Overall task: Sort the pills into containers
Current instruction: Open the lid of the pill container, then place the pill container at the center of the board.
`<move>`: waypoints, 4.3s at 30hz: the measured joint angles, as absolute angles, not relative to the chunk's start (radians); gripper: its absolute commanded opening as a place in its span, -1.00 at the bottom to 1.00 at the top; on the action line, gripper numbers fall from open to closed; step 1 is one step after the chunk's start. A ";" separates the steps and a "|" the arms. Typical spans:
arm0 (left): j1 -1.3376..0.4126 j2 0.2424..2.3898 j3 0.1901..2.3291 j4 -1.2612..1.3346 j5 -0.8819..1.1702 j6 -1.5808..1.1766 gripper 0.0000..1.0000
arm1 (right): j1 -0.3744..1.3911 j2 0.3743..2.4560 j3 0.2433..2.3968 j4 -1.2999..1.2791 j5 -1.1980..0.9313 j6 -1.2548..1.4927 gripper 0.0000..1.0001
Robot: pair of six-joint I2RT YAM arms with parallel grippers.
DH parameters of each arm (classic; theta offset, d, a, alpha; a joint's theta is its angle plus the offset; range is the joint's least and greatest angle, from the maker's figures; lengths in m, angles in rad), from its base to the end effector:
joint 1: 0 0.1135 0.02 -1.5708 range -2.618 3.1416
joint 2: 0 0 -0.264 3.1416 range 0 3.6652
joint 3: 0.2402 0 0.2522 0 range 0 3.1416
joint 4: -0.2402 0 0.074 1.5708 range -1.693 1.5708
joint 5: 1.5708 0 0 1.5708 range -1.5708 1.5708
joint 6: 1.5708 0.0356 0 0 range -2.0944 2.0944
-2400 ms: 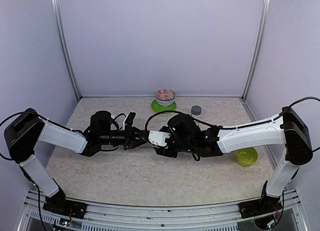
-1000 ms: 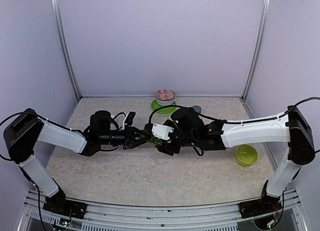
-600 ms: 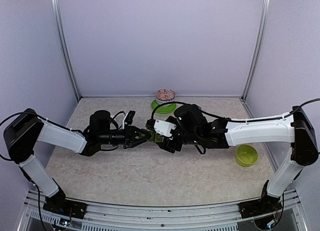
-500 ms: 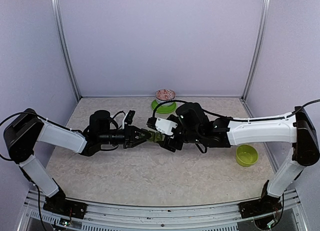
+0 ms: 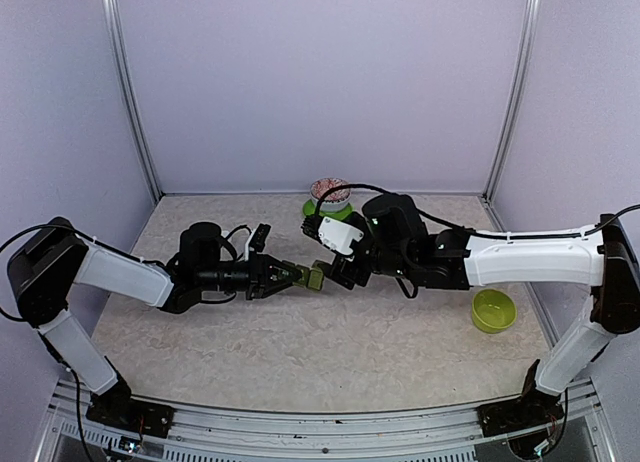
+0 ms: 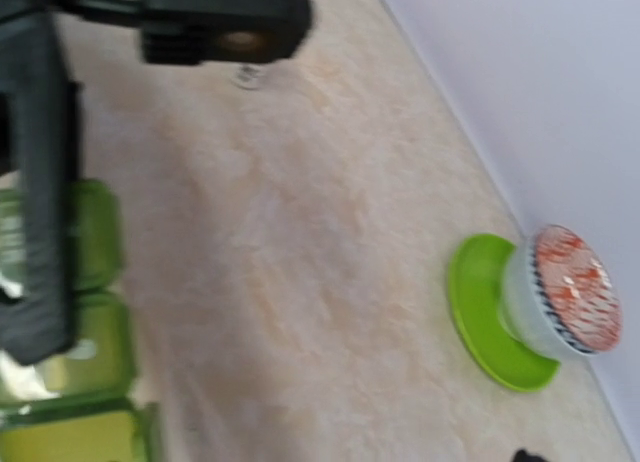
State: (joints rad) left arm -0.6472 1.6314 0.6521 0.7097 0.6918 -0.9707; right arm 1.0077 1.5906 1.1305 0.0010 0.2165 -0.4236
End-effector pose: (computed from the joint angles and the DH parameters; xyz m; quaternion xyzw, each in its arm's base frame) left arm 0.2417 -0.2111 0.1801 0.0821 0.7719 -0.5985 0.1981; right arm 0.2034 0.3078 0.2742 -0.5110 0.6747 0.0631 0.5288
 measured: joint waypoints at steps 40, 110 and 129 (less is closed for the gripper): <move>-0.676 1.632 0.680 0.656 0.742 -0.899 -0.50 | 0.948 1.717 1.218 -0.101 0.199 -0.399 0.66; -0.727 2.006 0.884 0.550 0.620 -0.874 -0.34 | 0.892 1.552 1.137 -0.017 0.402 -0.266 1.00; -0.692 2.003 0.907 0.475 0.594 -0.818 0.10 | 0.885 1.552 1.137 -0.017 0.387 -0.256 1.00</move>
